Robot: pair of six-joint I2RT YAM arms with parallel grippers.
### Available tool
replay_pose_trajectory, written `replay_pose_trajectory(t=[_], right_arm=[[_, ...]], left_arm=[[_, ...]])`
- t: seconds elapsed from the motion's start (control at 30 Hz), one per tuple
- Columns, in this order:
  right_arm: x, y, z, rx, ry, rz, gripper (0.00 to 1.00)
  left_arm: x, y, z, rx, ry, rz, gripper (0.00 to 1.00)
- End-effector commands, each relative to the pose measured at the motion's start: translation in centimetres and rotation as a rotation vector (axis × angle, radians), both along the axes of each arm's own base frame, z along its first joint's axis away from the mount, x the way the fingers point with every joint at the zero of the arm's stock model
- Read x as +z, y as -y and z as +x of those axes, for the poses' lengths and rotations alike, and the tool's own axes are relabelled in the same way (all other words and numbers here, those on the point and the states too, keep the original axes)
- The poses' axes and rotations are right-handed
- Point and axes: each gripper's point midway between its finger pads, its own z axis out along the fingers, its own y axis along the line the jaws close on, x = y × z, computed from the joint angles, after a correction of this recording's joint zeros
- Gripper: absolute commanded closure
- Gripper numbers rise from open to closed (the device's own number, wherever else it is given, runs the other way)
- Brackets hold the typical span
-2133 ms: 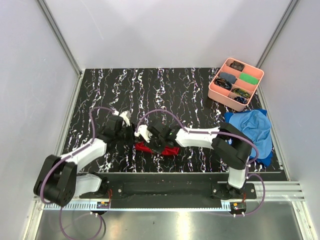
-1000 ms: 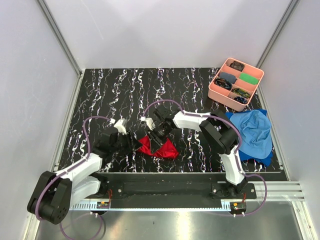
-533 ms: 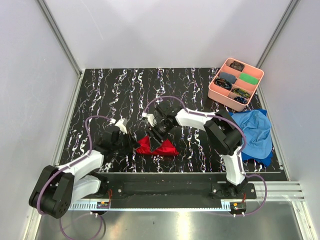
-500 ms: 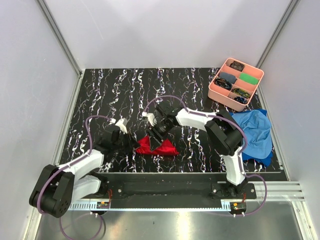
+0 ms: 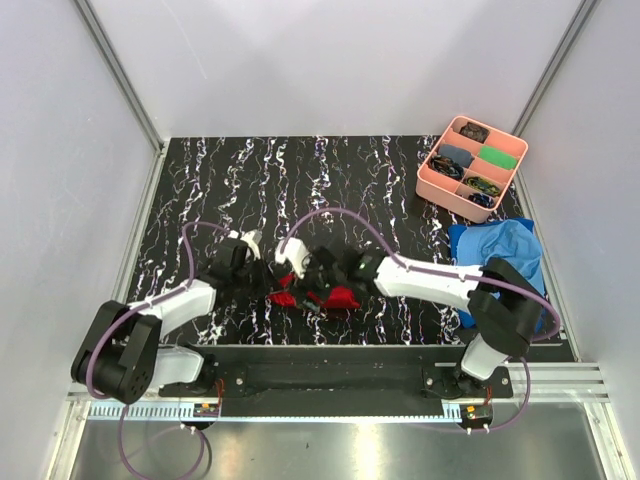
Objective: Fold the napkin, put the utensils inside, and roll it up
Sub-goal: Roll the napkin at the center of the board.
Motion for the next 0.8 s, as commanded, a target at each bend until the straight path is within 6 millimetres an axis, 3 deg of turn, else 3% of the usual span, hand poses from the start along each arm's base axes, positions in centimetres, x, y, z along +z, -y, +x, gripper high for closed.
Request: replay_pose_trajectory(t=[0.0, 0.17, 0.57, 0.77], right_arm=[[0.1, -1.1, 1.8, -0.043, 0.225, -0.016, 0.26], [-2.7, -1.2, 1.7, -0.021, 0.248, -0.085, 0.26], [-6.7, -0.6, 2.1, -0.030, 0.196, -0.165, 0.27], [-8.5, 0.5, 1.9, -0.039, 0.086, -0.179, 0.30]], left_arm=[[-0.7, -0.1, 0.0, -0.019, -0.041, 0.034, 0.99], [-0.8, 0.0, 0.1, -0.023, -0.050, 0.035, 0.98], [-0.5, 0.4, 0.4, -0.051, -0.046, 0.026, 0.96], [0.4, 0.6, 0.9, -0.054, -0.016, 0.016, 0.86]])
